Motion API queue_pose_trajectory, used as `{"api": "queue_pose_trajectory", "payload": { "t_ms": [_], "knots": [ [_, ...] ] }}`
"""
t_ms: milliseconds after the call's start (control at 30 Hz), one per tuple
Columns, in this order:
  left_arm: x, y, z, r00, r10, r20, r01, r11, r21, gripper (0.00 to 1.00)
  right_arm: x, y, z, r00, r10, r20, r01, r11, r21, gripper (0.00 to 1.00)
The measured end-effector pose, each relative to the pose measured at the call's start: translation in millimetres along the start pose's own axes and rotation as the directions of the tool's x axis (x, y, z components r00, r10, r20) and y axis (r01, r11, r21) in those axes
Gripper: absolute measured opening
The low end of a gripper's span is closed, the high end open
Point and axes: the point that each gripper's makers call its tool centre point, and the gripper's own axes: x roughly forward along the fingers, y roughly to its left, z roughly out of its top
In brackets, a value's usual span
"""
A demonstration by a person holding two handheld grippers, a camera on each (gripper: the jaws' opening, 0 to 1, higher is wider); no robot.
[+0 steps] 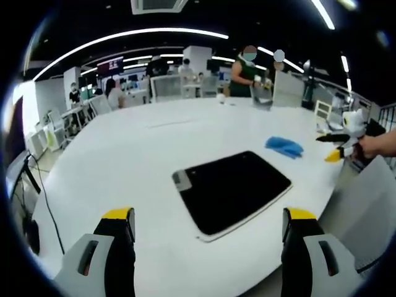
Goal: Wipe the mirror surface with the cleaning cloth until all visible marks leave the cleaned area.
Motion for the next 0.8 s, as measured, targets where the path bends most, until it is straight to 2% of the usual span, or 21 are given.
{"api": "queue_pose_trajectory", "payload": {
  "t_ms": [67,200,367,533,633,800],
  "knots": [
    [3,-2.9,-0.6,1.0,-0.001,-0.003,0.001,1.0,0.005,1.0,1,1,-0.7,1.0,0.006,-0.007,-0.006,1.0,-0.003,1.0],
    [8,-9.5,-13.2,0.999,-0.022,-0.047,0.024,0.999,0.049,1.0,2,-1,1.4,1.0,0.009,-0.001,-0.009,1.0,-0.007,1.0],
    [6,-6.2,-12.5,0.999,-0.02,-0.033,0.02,1.0,0.008,1.0,3,-2,0.4,1.0,0.014,-0.001,-0.014,1.0,-0.006,1.0],
    [7,-9.4,-14.1,0.999,-0.032,-0.036,0.032,0.999,0.011,1.0,4,-1,-0.5,1.0,0.019,0.0,-0.019,1.0,-0.014,1.0],
    [9,-9.8,-20.7,0.997,-0.04,-0.066,0.039,0.999,-0.004,1.0,4,-1,-0.2,1.0,0.023,0.003,-0.022,0.999,-0.023,1.0],
    [8,-7.6,-16.5,0.999,-0.027,-0.041,0.027,1.0,0.003,1.0,6,-2,0.9,1.0,0.026,0.0,-0.026,0.999,-0.042,1.0]
  ]
}}
